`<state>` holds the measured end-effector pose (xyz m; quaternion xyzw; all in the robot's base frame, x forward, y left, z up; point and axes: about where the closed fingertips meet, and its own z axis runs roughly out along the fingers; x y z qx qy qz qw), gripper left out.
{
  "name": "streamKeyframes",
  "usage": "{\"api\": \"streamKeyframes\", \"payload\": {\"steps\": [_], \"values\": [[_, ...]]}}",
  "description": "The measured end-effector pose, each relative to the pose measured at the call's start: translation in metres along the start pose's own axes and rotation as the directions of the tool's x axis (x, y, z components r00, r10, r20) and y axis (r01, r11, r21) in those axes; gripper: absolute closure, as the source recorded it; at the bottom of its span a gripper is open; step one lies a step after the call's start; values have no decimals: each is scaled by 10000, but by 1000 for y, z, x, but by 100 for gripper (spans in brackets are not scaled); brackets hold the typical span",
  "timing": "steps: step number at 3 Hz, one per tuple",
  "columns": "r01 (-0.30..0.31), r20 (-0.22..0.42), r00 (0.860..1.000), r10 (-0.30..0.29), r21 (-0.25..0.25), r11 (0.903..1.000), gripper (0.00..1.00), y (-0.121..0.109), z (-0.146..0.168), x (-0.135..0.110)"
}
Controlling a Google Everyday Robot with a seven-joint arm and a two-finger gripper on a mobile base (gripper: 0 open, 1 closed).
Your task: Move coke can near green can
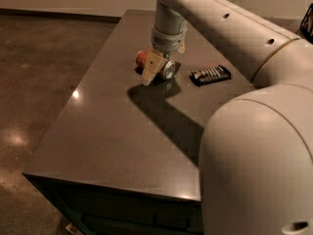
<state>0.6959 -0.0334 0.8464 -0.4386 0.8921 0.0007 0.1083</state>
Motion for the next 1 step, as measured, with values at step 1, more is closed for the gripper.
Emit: {"api": "streamKeyframes", "payload": {"steps": [1], "values": [[0,0,10000,0,0,10000,0,0,0,0]]}}
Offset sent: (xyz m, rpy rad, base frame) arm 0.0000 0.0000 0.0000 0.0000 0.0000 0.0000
